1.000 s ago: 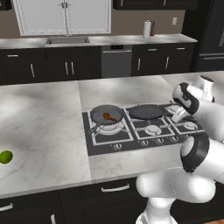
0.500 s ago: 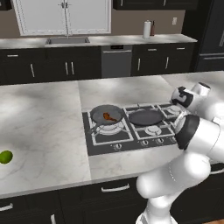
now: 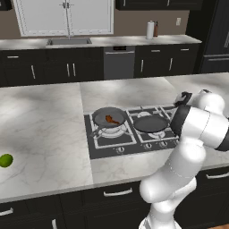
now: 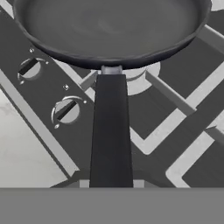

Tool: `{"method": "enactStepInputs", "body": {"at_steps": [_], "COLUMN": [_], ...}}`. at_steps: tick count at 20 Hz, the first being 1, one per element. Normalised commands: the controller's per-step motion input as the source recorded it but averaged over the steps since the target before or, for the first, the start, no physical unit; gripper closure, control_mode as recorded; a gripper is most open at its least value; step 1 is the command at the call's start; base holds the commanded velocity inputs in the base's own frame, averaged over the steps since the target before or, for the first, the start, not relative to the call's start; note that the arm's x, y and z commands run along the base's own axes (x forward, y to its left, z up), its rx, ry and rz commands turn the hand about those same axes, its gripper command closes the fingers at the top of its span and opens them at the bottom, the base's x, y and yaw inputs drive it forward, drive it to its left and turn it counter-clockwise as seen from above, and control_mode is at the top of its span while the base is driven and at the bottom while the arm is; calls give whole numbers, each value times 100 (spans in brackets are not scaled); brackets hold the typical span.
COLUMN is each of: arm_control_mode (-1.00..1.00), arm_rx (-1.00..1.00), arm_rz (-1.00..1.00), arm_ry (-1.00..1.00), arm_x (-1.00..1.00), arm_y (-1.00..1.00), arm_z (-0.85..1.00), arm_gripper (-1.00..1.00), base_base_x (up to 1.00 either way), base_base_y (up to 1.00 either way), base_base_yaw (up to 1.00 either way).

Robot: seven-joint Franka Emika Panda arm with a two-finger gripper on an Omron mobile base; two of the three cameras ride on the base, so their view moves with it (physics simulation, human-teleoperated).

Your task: Place both pans onto different burners. Then place the lime and the chicken drumstick on different pans.

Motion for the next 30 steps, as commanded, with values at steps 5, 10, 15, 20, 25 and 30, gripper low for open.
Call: {"method": "enactStepInputs", "body": {"at_steps": [5, 10, 15, 20, 25, 30], "arm_control_mode": [-100, -100, -100, -100, -100, -100], "arm_rx": [0, 0, 0, 0, 0, 0], "arm_rz": [1, 1, 1, 0, 0, 0], "arm_ry": [0, 0, 1, 5, 4, 2], "arm_x": [17, 6, 0, 0, 0, 0], "arm_y": [-24, -17, -5, 0, 0, 0], "arm_z": [-23, -17, -21, -14, -12, 0], "arm_gripper": [100, 100, 100, 100, 100, -100], "base_base_x": [0, 0, 0, 0, 0, 0], "base_base_y": [0, 0, 0, 0, 0, 0], "base_base_yaw": [0, 0, 0, 0, 0, 0]}}
